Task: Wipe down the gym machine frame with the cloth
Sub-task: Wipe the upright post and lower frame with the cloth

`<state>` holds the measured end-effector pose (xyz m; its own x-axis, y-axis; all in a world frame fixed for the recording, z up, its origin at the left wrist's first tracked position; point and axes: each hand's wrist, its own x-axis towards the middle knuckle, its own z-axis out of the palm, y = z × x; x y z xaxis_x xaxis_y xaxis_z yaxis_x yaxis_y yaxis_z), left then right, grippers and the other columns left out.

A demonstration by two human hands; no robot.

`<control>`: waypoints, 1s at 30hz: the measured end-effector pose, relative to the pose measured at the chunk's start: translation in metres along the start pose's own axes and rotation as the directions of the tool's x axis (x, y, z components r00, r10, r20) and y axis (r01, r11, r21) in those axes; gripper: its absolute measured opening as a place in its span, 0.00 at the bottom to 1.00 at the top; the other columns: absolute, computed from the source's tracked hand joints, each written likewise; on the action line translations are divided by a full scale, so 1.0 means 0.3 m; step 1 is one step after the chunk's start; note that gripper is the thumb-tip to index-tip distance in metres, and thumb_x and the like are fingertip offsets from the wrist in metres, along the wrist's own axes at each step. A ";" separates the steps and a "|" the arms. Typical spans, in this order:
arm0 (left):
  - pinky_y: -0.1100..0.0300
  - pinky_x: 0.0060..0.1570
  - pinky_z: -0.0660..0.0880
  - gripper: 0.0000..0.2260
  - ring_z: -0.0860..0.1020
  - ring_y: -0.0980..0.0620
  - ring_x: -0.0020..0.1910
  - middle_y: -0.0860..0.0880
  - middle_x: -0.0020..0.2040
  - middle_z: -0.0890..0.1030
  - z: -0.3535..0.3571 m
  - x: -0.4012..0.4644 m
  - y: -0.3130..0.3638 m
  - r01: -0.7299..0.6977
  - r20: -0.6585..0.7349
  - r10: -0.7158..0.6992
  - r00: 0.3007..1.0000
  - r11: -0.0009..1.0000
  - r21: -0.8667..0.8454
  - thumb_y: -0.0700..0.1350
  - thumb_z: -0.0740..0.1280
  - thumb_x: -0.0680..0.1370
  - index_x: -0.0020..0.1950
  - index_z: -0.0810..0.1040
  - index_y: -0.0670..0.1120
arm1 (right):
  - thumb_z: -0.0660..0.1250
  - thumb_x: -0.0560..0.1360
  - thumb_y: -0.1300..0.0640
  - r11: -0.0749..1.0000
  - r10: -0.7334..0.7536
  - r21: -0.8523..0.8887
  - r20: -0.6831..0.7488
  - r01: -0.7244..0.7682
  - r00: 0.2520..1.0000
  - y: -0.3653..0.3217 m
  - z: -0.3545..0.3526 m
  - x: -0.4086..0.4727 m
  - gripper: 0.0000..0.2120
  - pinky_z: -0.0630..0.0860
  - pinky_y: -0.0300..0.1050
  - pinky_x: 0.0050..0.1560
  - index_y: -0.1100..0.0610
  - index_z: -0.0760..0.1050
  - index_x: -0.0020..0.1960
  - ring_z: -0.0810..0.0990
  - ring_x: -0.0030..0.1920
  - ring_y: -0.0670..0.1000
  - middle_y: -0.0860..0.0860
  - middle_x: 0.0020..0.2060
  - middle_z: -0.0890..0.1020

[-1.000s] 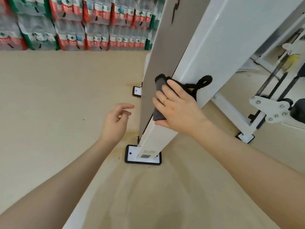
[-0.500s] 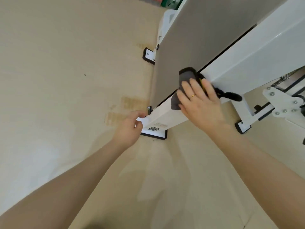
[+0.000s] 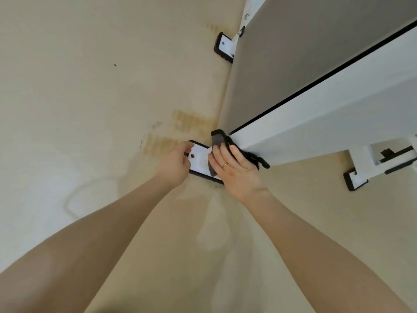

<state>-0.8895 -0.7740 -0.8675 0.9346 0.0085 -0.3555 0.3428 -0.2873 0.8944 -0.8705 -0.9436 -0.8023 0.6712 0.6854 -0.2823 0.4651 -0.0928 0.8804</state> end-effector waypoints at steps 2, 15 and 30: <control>0.57 0.56 0.70 0.20 0.74 0.47 0.57 0.47 0.63 0.74 0.012 0.012 -0.034 0.008 -0.010 -0.008 1.000 1.000 -0.006 0.34 0.54 0.77 0.68 0.68 0.45 | 0.44 0.74 0.58 0.994 -0.104 -0.022 0.043 0.105 0.994 -0.073 0.040 0.031 0.27 0.36 0.57 0.72 0.48 0.72 0.67 0.72 0.66 0.46 0.46 0.64 0.76; 0.64 0.55 0.68 0.22 0.71 0.59 0.55 0.56 0.59 0.69 0.125 -0.011 0.123 -0.268 -0.006 0.269 0.963 0.959 -0.088 0.47 0.67 0.76 0.69 0.68 0.51 | 0.61 0.77 0.46 0.973 0.224 0.081 -0.522 -0.214 0.823 0.405 -0.032 -0.148 0.20 0.48 0.55 0.71 0.54 0.72 0.64 0.61 0.69 0.53 0.51 0.66 0.71; 0.59 0.54 0.70 0.21 0.73 0.53 0.58 0.54 0.63 0.73 0.070 -0.076 0.269 -0.287 0.006 0.287 0.958 0.958 0.024 0.48 0.65 0.77 0.70 0.67 0.53 | 0.60 0.76 0.51 0.973 0.208 0.041 -0.586 -0.227 0.783 0.562 -0.074 -0.190 0.18 0.48 0.53 0.72 0.52 0.73 0.65 0.65 0.68 0.50 0.50 0.65 0.75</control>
<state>-0.8851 -0.8173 -0.7930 0.9931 -0.0796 -0.0856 0.0579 -0.3006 0.9520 -0.8431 -0.9822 -0.6293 0.2839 0.9408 0.1850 0.3234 -0.2756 0.9052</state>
